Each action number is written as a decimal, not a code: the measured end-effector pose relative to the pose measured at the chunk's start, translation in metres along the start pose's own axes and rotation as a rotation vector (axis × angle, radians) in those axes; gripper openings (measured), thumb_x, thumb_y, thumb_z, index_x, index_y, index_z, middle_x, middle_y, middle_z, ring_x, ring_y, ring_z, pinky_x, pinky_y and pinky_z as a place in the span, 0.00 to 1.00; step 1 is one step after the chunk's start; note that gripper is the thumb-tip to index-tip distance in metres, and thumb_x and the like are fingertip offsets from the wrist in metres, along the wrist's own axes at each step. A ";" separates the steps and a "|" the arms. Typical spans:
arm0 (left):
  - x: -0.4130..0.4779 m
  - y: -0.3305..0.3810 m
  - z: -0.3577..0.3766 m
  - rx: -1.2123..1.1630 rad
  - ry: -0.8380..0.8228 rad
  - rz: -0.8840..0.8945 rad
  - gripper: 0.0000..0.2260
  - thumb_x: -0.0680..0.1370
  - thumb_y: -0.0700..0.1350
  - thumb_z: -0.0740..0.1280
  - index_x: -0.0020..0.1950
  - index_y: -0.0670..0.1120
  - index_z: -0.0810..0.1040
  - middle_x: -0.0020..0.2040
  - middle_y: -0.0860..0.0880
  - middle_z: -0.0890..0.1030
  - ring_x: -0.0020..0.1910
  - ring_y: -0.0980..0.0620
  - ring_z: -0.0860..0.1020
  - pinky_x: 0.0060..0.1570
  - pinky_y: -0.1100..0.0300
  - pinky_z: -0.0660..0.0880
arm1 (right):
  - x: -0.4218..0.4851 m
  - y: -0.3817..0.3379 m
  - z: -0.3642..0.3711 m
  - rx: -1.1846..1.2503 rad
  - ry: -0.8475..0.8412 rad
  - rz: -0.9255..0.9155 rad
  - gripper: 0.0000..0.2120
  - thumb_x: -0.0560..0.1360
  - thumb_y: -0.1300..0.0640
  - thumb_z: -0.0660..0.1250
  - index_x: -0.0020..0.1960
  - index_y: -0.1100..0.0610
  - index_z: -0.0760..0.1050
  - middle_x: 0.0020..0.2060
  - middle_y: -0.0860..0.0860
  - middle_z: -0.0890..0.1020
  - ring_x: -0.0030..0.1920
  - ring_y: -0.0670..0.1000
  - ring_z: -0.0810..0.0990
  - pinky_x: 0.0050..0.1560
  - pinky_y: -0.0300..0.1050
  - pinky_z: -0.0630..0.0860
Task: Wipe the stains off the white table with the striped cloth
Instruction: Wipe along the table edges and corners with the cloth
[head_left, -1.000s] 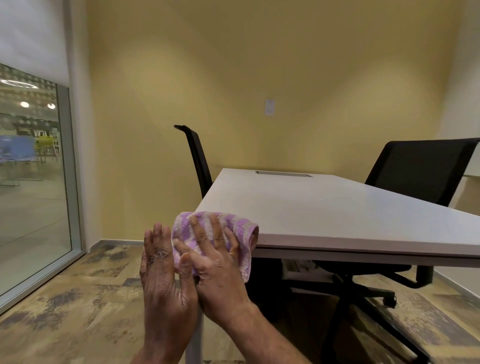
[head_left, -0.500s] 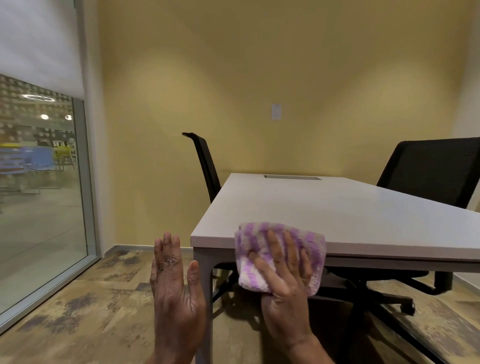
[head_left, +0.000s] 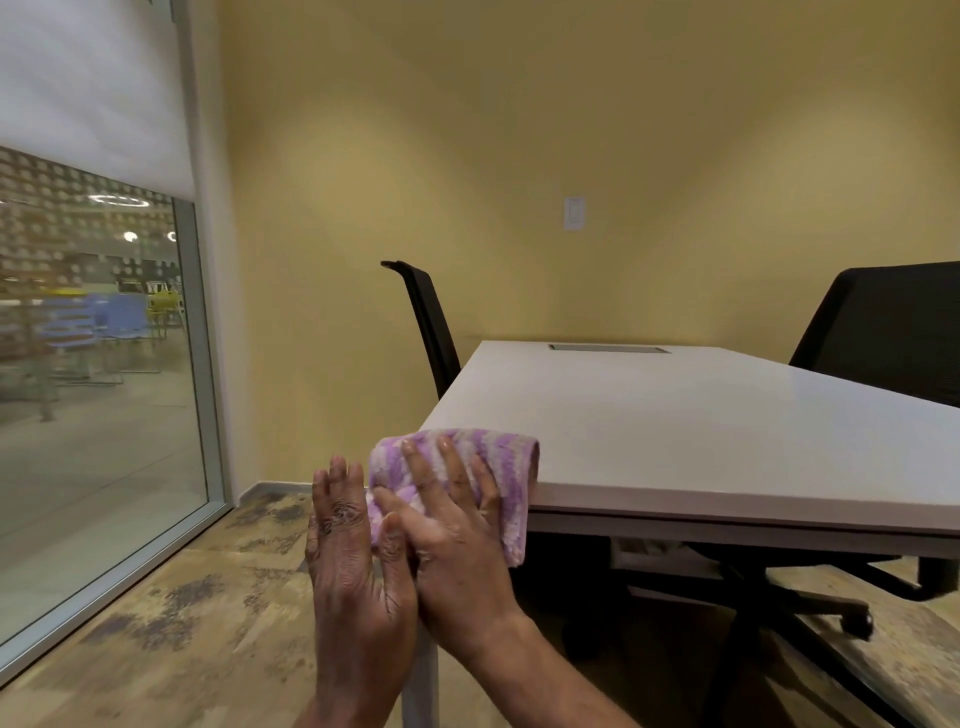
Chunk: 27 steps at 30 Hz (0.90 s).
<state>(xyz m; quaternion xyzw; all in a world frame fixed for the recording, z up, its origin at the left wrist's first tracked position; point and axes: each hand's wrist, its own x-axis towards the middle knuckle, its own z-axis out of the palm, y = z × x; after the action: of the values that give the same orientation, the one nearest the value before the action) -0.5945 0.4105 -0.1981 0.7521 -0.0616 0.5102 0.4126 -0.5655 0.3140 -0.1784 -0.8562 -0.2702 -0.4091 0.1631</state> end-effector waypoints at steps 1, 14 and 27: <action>0.002 0.001 0.001 0.001 0.005 -0.008 0.28 0.84 0.53 0.52 0.83 0.43 0.59 0.84 0.49 0.58 0.84 0.56 0.50 0.82 0.56 0.49 | 0.006 -0.003 -0.003 0.014 -0.029 -0.001 0.20 0.83 0.45 0.57 0.74 0.44 0.74 0.82 0.50 0.62 0.84 0.54 0.49 0.80 0.56 0.41; 0.050 0.021 -0.015 0.054 0.006 -0.228 0.28 0.84 0.56 0.50 0.82 0.45 0.60 0.84 0.51 0.59 0.84 0.56 0.51 0.80 0.42 0.53 | 0.082 -0.007 -0.018 0.138 -0.391 0.103 0.21 0.77 0.51 0.64 0.70 0.44 0.74 0.74 0.52 0.75 0.75 0.58 0.68 0.73 0.62 0.60; 0.125 0.089 -0.037 0.186 -0.113 -0.392 0.26 0.85 0.52 0.53 0.84 0.50 0.57 0.84 0.57 0.54 0.83 0.59 0.47 0.80 0.45 0.52 | 0.188 0.041 -0.107 2.036 0.007 1.292 0.21 0.82 0.64 0.63 0.75 0.64 0.70 0.66 0.65 0.78 0.64 0.58 0.78 0.77 0.58 0.67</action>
<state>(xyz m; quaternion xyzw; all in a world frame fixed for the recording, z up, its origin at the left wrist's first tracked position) -0.6081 0.4186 -0.0407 0.8118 0.1100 0.3810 0.4287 -0.5094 0.2894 0.0332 -0.3114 0.0097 0.1464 0.9389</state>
